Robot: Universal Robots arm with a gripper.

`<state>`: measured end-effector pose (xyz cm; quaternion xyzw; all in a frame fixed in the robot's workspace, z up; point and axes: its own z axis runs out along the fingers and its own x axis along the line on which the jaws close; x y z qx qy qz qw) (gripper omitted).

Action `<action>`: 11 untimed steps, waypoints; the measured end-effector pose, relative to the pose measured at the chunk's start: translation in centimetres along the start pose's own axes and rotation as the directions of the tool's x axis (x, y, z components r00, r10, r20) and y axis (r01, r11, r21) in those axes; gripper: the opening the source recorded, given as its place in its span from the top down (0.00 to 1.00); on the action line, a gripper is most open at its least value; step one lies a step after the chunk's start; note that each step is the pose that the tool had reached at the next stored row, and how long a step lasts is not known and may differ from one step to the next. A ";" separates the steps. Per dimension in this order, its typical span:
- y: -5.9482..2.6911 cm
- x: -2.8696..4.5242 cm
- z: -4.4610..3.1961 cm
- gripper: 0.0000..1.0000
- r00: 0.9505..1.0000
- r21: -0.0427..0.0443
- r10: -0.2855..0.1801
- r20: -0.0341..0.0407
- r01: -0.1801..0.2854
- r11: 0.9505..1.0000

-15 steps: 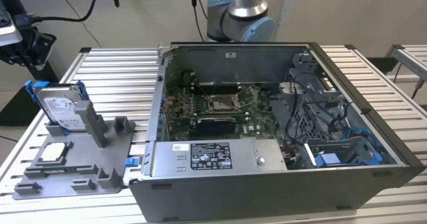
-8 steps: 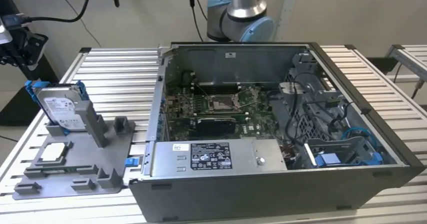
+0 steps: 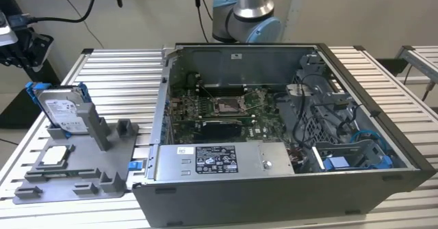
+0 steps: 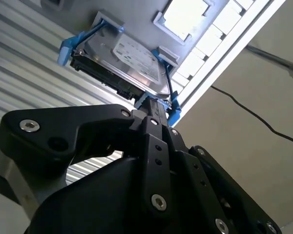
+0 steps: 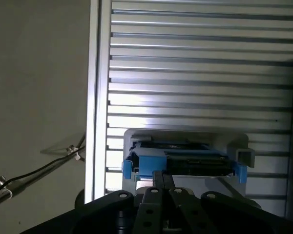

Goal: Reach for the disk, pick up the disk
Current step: 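Reach for the disk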

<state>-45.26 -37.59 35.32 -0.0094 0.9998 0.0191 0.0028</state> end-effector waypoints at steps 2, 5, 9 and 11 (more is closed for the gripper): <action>0.00 -0.03 0.00 1.00 1.000 0.000 0.000 0.000 0.000 1.000; 0.00 -0.08 0.00 1.00 1.000 0.000 0.000 0.000 0.000 1.000; -0.01 -0.15 0.00 1.00 1.000 0.000 0.000 0.000 0.000 1.000; -0.01 -0.18 0.00 1.00 1.000 0.000 0.000 0.000 0.000 1.000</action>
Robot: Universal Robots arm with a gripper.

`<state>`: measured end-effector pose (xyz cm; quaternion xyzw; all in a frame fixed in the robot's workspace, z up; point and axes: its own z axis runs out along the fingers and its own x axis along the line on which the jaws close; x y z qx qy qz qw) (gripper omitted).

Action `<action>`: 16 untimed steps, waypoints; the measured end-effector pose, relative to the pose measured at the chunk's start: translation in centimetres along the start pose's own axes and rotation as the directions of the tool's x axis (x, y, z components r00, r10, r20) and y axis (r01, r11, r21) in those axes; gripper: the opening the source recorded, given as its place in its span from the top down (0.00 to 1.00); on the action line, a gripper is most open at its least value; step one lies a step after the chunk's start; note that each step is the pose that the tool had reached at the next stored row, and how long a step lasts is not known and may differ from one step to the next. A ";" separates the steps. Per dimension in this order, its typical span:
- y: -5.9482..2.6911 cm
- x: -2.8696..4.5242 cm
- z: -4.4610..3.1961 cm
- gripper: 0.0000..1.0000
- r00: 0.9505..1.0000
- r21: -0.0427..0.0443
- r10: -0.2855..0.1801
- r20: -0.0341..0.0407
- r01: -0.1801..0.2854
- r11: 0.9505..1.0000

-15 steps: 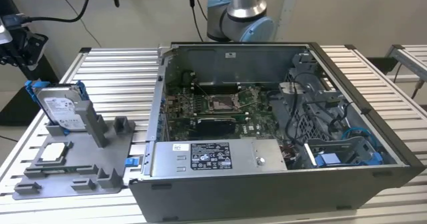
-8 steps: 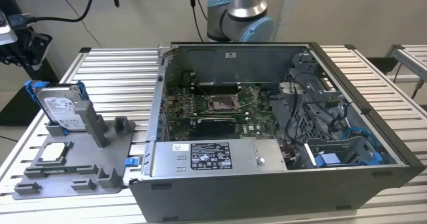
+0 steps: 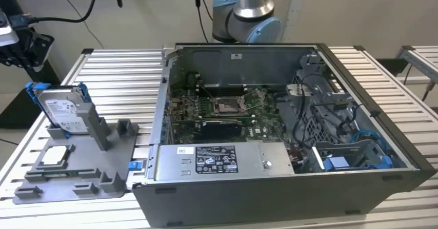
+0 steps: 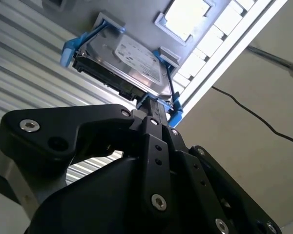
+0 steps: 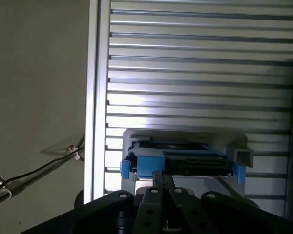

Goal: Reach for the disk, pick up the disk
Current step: 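Reach for the disk, then pick up the disk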

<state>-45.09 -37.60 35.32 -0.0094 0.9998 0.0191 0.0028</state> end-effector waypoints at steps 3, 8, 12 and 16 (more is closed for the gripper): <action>0.00 -0.05 0.00 1.00 1.000 0.000 0.000 0.000 0.000 1.000; 0.00 -0.04 0.00 1.00 1.000 0.000 -0.005 0.000 0.005 1.000; 0.00 -0.04 0.00 1.00 1.000 0.000 -0.026 -0.001 0.026 1.000; 0.00 -0.04 0.00 1.00 0.998 0.000 -0.062 -0.002 0.062 0.998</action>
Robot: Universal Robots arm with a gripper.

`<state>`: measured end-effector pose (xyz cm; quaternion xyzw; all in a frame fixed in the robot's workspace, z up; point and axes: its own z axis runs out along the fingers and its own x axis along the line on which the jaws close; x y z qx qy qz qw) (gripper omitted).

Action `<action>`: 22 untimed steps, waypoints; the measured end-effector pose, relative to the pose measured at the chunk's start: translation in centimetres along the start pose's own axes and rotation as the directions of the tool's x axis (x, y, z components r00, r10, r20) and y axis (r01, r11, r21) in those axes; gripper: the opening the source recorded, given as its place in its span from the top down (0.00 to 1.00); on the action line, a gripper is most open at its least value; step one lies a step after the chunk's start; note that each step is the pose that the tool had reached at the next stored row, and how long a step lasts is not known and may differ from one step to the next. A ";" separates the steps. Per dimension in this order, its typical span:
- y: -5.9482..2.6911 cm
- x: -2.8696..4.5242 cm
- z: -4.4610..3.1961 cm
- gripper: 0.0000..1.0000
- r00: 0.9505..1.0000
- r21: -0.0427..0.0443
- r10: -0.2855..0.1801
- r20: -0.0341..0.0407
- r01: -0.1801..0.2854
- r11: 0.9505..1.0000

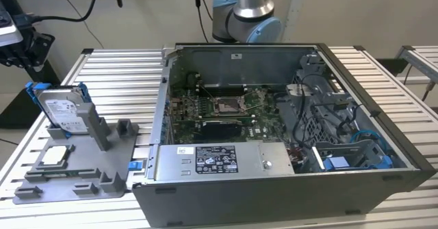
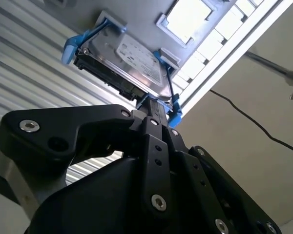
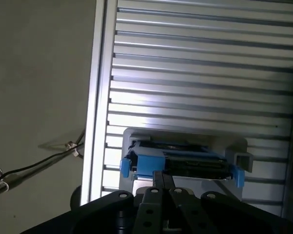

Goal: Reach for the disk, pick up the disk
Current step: 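Pick up the disk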

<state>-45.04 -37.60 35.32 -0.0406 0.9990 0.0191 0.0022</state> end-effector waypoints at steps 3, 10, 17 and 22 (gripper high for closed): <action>0.00 0.00 0.00 1.00 0.999 0.000 -0.035 -0.001 0.035 0.999; 0.00 0.00 0.00 1.00 0.991 -0.001 -0.132 -0.005 0.132 0.991; 0.00 0.00 0.00 1.00 0.971 -0.003 -0.238 -0.009 0.238 0.971; 0.00 0.00 0.00 1.00 0.950 -0.004 -0.313 -0.012 0.313 0.950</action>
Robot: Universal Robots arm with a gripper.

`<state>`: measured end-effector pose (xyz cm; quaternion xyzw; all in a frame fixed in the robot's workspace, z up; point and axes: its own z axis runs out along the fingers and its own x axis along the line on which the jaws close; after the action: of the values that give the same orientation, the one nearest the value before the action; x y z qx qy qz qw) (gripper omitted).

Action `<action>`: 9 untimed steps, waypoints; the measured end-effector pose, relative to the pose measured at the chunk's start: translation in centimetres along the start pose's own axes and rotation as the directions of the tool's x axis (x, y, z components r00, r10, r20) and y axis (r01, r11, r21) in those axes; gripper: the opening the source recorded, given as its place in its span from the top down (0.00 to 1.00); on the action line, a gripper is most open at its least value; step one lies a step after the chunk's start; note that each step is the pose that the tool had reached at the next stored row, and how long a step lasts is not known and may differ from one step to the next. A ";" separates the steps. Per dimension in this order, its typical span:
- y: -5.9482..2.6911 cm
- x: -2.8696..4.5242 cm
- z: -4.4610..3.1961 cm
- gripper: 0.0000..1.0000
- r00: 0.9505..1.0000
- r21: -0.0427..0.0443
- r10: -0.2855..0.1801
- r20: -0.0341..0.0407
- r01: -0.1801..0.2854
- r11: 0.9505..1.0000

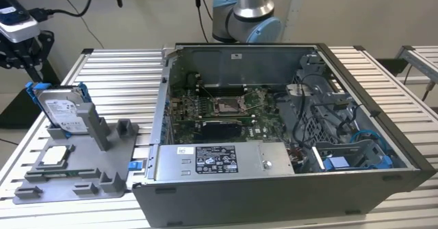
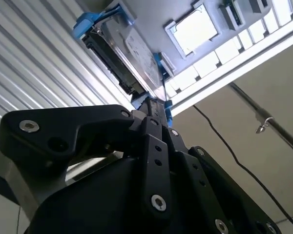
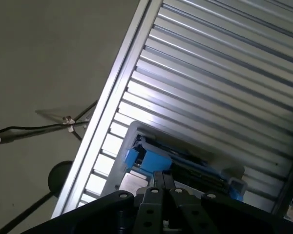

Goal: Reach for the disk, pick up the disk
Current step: 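Pick up the disk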

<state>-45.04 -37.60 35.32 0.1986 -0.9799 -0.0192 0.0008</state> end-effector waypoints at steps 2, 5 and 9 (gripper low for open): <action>0.00 0.00 0.00 1.00 0.999 0.000 -0.037 -0.001 0.037 0.999; 0.00 0.00 0.00 1.00 0.996 -0.001 -0.091 -0.003 0.091 0.996; 0.00 0.00 0.00 1.00 0.987 -0.001 -0.163 -0.006 0.163 0.987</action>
<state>-45.04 -37.59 35.32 0.2783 -0.9603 -0.0191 0.0024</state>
